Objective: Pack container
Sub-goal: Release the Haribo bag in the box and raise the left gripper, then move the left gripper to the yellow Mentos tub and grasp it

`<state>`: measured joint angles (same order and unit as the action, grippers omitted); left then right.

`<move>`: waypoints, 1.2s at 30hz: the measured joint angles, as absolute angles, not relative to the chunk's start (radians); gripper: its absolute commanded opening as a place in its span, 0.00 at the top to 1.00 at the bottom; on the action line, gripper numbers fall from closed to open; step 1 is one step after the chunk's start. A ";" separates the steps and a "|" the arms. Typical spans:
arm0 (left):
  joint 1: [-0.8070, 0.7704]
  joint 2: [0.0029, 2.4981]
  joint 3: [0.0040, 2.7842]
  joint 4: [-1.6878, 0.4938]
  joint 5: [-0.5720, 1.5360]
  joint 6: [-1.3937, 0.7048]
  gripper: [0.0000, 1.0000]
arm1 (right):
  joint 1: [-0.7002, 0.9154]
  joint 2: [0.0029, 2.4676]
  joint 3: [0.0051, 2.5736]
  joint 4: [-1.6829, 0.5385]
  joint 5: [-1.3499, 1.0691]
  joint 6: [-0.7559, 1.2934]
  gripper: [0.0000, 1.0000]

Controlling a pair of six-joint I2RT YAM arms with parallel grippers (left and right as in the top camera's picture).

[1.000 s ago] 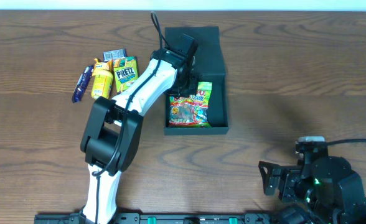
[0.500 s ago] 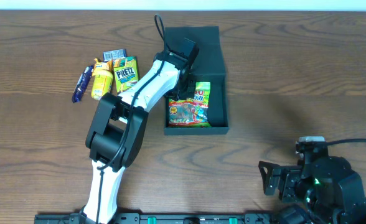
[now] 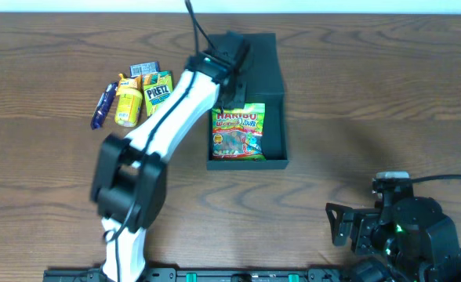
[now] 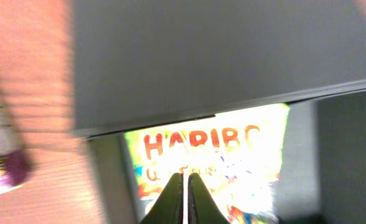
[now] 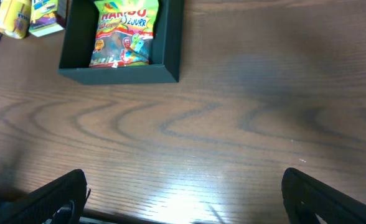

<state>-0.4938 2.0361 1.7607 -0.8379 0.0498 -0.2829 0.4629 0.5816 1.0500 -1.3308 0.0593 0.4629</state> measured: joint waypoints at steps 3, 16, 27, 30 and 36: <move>-0.494 1.932 1.776 -0.844 -0.011 -0.282 0.94 | 0.463 0.582 1.050 -1.331 0.059 0.463 0.01; -0.362 1.826 1.784 -1.042 -0.183 -0.287 0.94 | 0.463 0.582 1.050 -1.331 0.059 0.463 0.01; 0.006 1.816 1.784 -1.066 -0.075 -0.103 0.60 | 0.463 0.582 1.050 -1.331 0.059 0.463 0.01; 0.080 1.816 1.784 -1.066 -0.008 -0.012 0.32 | 0.463 0.582 1.050 -1.331 0.059 0.463 0.01; 0.162 1.833 1.784 -1.065 0.126 0.204 0.03 | 0.463 0.582 1.050 -1.331 0.059 0.463 0.01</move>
<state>0.1623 1.8328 1.7840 -1.0653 0.1265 0.2043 0.4629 0.5816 1.0500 -1.3308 0.0593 0.4625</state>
